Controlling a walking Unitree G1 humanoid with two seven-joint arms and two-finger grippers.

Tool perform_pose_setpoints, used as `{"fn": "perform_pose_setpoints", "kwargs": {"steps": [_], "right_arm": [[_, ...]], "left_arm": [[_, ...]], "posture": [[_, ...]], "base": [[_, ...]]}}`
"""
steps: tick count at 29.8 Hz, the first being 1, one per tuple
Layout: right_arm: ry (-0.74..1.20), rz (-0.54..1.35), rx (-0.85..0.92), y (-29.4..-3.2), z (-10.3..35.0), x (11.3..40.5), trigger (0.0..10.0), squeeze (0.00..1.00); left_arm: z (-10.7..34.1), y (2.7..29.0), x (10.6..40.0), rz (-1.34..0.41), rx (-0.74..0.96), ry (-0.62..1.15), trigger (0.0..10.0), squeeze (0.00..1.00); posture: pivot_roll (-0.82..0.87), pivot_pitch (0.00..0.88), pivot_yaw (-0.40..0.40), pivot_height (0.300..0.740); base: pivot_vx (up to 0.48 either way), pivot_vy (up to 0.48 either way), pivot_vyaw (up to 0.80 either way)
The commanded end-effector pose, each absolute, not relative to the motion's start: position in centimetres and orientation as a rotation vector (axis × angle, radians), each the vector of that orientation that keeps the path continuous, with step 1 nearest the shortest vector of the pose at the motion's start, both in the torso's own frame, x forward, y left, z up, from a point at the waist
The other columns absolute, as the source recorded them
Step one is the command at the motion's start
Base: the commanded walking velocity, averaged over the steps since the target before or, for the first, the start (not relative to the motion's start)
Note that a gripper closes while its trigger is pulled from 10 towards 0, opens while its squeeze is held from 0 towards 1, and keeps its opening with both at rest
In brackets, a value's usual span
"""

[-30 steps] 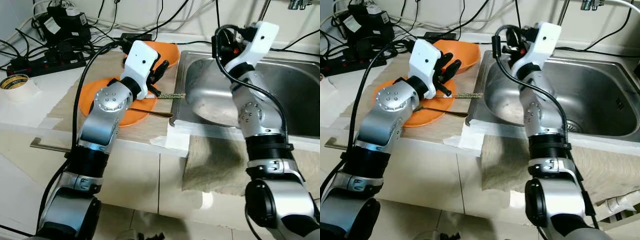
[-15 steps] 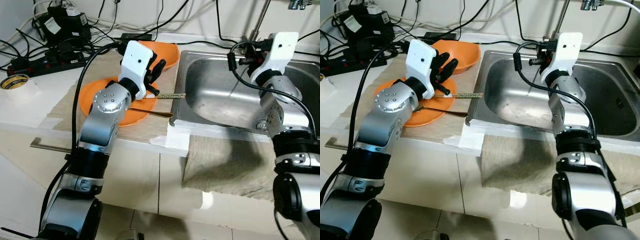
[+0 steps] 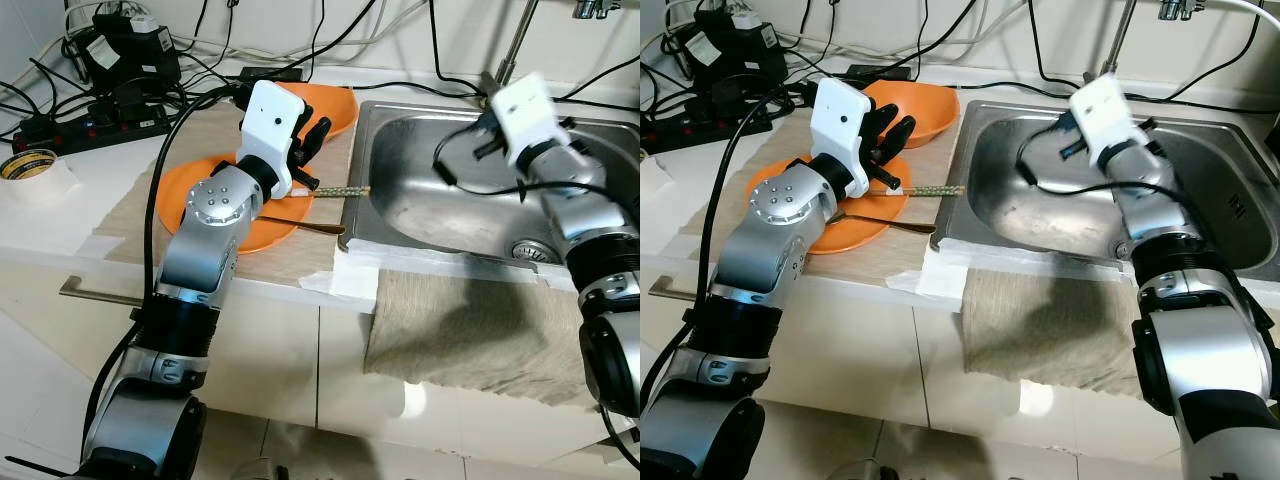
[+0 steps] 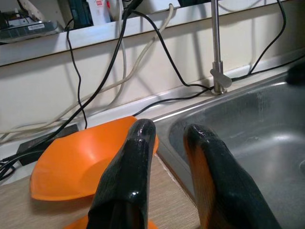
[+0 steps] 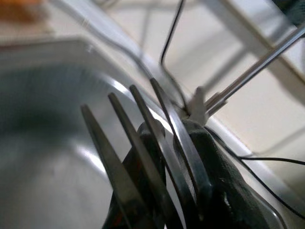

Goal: Kitchen organization

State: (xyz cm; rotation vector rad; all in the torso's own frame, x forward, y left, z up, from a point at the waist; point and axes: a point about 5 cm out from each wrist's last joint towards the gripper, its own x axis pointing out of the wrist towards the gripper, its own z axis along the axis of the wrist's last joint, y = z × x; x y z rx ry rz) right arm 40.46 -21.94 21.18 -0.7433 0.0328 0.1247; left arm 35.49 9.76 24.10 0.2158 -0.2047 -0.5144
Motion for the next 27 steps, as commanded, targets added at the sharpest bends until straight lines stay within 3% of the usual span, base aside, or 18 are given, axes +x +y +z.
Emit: {"fn": "perform_pose_setpoints", "kwargs": {"steps": [1,12,13,14,24,25,27], "right_arm": [[0.040,0.157,-0.836,-21.2,20.8,40.5,0.0,0.00],[0.136,0.244,-1.134,-20.1,17.7,40.2,0.0,0.00],[0.144,0.254,-1.168,-20.0,17.4,40.2,1.1,0.00],[0.158,0.267,-1.196,-20.0,17.1,40.1,10.0,0.00],[0.243,0.336,-1.221,-19.8,15.0,39.5,10.0,0.00],[0.249,0.341,-1.219,-19.8,14.8,39.4,10.0,0.11],[0.253,0.344,-1.220,-19.7,14.7,39.4,10.0,0.11]], "left_arm": [[23.9,10.1,35.6,-0.495,0.215,-0.188,10.0,0.00],[24.0,10.2,35.6,-0.491,0.220,-0.189,10.0,0.00],[24.0,10.2,35.6,-0.492,0.221,-0.190,10.0,0.00],[24.0,10.2,35.6,-0.493,0.222,-0.190,10.0,0.00],[24.1,10.2,35.6,-0.497,0.231,-0.190,10.0,0.00],[24.1,10.2,35.6,-0.498,0.233,-0.190,10.0,0.00],[24.1,10.2,35.6,-0.498,0.233,-0.190,10.0,0.00]], "posture": [[0.00,0.000,0.028,0.732],[0.00,0.000,0.029,0.732],[-0.01,0.000,0.029,0.732],[-0.01,0.000,0.028,0.732],[0.00,0.000,0.028,0.732],[0.00,0.000,0.028,0.732],[0.00,0.000,0.028,0.732]], "base": [[0.000,0.000,0.00],[0.000,0.000,0.00],[0.000,0.000,0.00],[0.000,0.000,0.00],[0.000,0.000,0.00],[0.000,0.000,0.00],[0.000,0.000,0.00]]}}
